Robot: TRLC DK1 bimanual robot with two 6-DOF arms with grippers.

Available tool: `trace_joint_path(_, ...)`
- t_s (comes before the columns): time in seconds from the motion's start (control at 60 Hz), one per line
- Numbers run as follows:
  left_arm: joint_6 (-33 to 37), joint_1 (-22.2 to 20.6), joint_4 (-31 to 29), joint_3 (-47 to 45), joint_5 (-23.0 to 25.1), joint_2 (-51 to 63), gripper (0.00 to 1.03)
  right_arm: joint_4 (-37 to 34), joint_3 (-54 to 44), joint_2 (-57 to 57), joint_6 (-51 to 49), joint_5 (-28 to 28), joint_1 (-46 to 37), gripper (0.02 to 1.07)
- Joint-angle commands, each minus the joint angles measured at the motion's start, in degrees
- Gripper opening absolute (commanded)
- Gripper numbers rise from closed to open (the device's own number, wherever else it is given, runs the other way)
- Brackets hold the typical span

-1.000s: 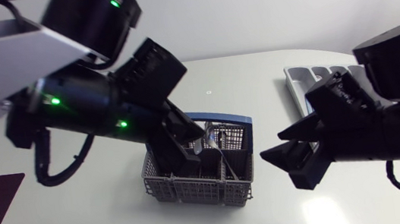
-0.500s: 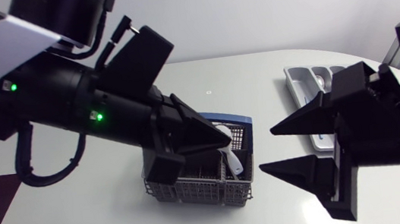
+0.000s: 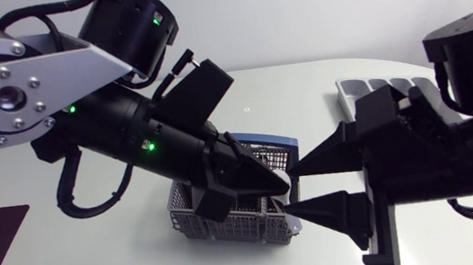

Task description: Unload the cutlery basket into the drawer organizer.

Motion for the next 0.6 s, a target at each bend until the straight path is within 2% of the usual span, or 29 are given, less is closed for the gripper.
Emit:
trace_joint_path(0.0, 0.1, 0.4, -0.7, 0.1, 1.5, 0.8, 0.04, 0.6, -1.7, 1.2, -1.3, -0.8, 0.4, 0.46)
trace_joint_path(0.4, 0.2, 1.2, -0.7, 0.5, 2.7, 0.7, 0.04, 0.5, -2.4, 3.4, -1.2, -3.9, 0.9, 0.11)
trace_joint_path(0.517, 0.1, 1.6, -0.7, 0.4, 3.4, 0.7, 0.04, 0.6, -2.5, 3.6, -1.1, -3.8, 0.8, 0.09)
trace_joint_path(0.55, 0.0, 1.6, -0.7, 0.4, 3.4, 0.7, 0.08, 0.5, -2.5, 3.6, -1.1, -3.8, 0.9, 0.08)
trace_joint_path(0.583, -0.2, 1.8, -0.7, 0.4, 3.4, 0.6, 0.2, 0.5, -2.7, 3.4, -1.1, -3.8, 1.0, 0.08)
